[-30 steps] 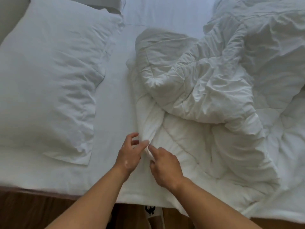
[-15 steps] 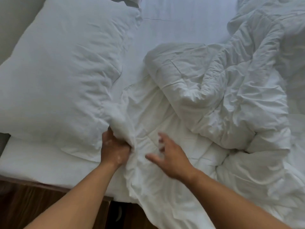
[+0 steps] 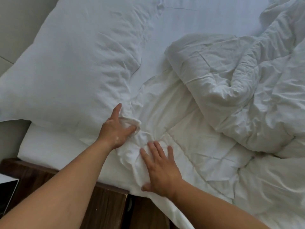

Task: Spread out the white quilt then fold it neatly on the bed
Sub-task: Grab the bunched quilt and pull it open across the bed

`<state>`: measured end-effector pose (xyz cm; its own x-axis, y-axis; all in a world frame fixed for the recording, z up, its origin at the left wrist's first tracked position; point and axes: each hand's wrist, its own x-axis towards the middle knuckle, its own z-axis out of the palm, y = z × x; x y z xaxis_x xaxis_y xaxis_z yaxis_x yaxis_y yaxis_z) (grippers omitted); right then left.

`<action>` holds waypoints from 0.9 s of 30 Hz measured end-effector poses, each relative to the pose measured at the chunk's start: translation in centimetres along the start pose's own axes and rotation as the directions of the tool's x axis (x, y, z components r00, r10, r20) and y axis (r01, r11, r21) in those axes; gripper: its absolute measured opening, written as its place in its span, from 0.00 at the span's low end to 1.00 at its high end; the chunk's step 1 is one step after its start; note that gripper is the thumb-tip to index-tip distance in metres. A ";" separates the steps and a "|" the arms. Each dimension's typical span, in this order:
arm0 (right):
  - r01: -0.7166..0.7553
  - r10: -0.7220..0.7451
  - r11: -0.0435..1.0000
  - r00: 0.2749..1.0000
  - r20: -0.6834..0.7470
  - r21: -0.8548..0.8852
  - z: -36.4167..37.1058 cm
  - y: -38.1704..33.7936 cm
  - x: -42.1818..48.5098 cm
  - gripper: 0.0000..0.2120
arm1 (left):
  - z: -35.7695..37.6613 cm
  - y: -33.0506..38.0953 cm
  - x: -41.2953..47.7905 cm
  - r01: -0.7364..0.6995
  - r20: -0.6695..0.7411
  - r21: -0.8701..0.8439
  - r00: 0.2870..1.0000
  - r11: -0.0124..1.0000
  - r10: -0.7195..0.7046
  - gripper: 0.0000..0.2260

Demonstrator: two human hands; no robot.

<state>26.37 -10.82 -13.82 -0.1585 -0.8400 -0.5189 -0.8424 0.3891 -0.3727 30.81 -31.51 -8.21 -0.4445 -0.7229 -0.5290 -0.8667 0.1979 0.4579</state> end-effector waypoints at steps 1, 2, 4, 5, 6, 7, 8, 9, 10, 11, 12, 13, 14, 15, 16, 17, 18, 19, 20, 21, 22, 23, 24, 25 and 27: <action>-0.019 0.019 1.000 1.000 -0.002 -0.016 1.3 -0.3 -1.2 0.52 | 0.5 -0.1 0.3 -0.045 0.003 0.117 0.999 0.992 0.045 0.43; -0.018 0.018 1.000 1.000 -0.019 -0.022 2.5 -0.2 -2.2 0.46 | 1.0 -0.4 0.7 -0.074 0.017 0.202 0.997 0.977 0.072 0.41; 0.036 -0.040 0.999 0.990 -0.132 -0.032 4.6 1.3 -3.8 0.34 | 1.9 -1.0 1.0 -0.080 0.035 0.301 0.997 0.950 0.073 0.35; 0.074 -0.077 0.997 0.977 -0.198 -0.024 5.2 2.5 -4.4 0.31 | 2.1 -1.3 1.0 -0.067 0.039 0.304 0.998 0.950 0.058 0.31; 0.100 -0.098 0.995 0.970 -0.221 -0.001 5.1 3.7 -4.9 0.28 | 2.3 -1.6 0.9 -0.049 0.045 0.301 0.998 0.952 0.037 0.27; 0.111 -0.105 0.994 0.976 -0.191 0.024 4.6 4.9 -5.4 0.25 | 2.6 -2.1 0.6 -0.027 0.060 0.303 0.998 0.952 0.009 0.24; 0.116 -0.112 0.993 0.986 -0.122 0.027 4.1 5.9 -6.1 0.23 | 3.0 -2.8 -0.1 0.002 0.097 0.308 0.995 0.951 -0.033 0.22; 0.141 -0.141 0.990 0.990 -0.031 0.017 3.5 6.9 -7.2 0.22 | 3.6 -3.6 -1.3 0.034 0.163 0.314 0.983 0.949 -0.089 0.22; 0.176 -0.176 0.984 0.982 0.062 -0.003 3.3 7.9 -8.7 0.21 | 4.4 -4.4 -3.0 0.062 0.250 0.331 0.956 0.942 -0.151 0.23; 0.208 -0.206 0.978 0.971 0.125 -0.001 3.6 8.9 -10.5 0.20 | 5.6 -5.3 -4.9 0.077 0.334 0.371 0.919 0.926 -0.210 0.24; 0.209 -0.207 0.978 0.961 0.186 0.007 3.9 9.7 -12.4 0.18 | 6.7 -6.0 -6.7 0.075 0.398 0.431 0.879 0.899 -0.264 0.26; 0.213 -0.210 0.977 0.955 0.211 0.012 4.8 10.3 -14.3 0.15 | 7.8 -6.5 -8.1 0.056 0.438 0.486 0.848 0.872 -0.299 0.29; 0.214 -0.211 0.977 0.963 0.167 0.001 5.8 10.9 -16.0 0.15 | 8.3 -6.6 -9.0 0.037 0.459 0.528 0.828 0.848 -0.322 0.32; 0.201 -0.200 0.980 0.969 0.143 0.011 6.5 11.2 -17.5 0.17 | 8.4 -6.5 -9.3 0.034 0.462 0.552 0.819 0.833 -0.340 0.35; 0.157 -0.159 0.987 0.985 0.062 0.047 6.6 11.4 -18.9 0.20 | 8.1 -6.1 -9.1 0.053 0.449 0.567 0.817 0.822 -0.362 0.38; 0.128 -0.122 0.985 0.991 -0.053 0.116 6.6 11.6 -20.1 0.23 | 7.6 -5.4 -8.7 0.079 0.422 0.575 0.824 0.814 -0.379 0.40; 0.079 -0.041 0.976 0.982 -0.184 0.204 5.6 12.0 -21.3 0.23 | 7.0 -4.5 -8.2 0.106 0.377 0.581 0.844 0.807 -0.382 0.41; 0.031 0.074 0.957 0.935 -0.347 0.287 4.0 12.9 -22.3 0.22 | 6.4 -3.4 -7.8 0.116 0.305 0.581 0.887 0.806 -0.347 0.41; -0.046 0.213 0.939 0.855 -0.473 0.341 2.7 14.4 -23.5 0.19 | 6.1 -1.8 -7.9 0.086 0.210 0.568 0.946 0.818 -0.246 0.41; -0.140 0.334 0.919 0.772 -0.541 0.368 1.4 16.2 -24.7 0.17 | 6.4 0.2 -8.5 0.019 0.102 0.529 0.991 0.848 -0.086 0.40; -0.243 0.427 0.896 0.704 -0.568 0.372 0.1 18.2 -26.0 0.15 | 7.3 2.5 -9.5 -0.105 0.013 0.483 0.994 0.869 0.113 0.38; -0.342 0.510 0.858 0.650 -0.563 0.383 -0.6 20.4 -27.3 0.16 | 8.7 5.3 -10.8 -0.259 -0.015 0.428 0.956 0.866 0.293 0.35; -0.424 0.583 0.813 0.604 -0.544 0.400 -1.1 22.5 -28.7 0.18 | 10.8 7.9 -12.2 -0.397 0.026 0.361 0.909 0.844 0.417 0.32; -0.490 0.641 0.767 0.569 -0.515 0.414 -1.2 24.5 -29.9 0.21 | 13.1 10.4 -13.7 -0.515 0.113 0.288 0.855 0.807 0.505 0.29; -0.634 0.771 0.637 0.508 -0.384 0.439 -1.2 28.1 -31.6 0.30 | 18.0 15.0 -16.8 -0.683 0.274 0.147 0.723 0.715 0.634 0.24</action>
<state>7.08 26.24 -6.99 -0.9276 -0.2723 -0.2557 -0.2101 0.9463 -0.2457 21.25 -4.50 -5.34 -0.9331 -0.2159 -0.2877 -0.3496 0.7326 0.5841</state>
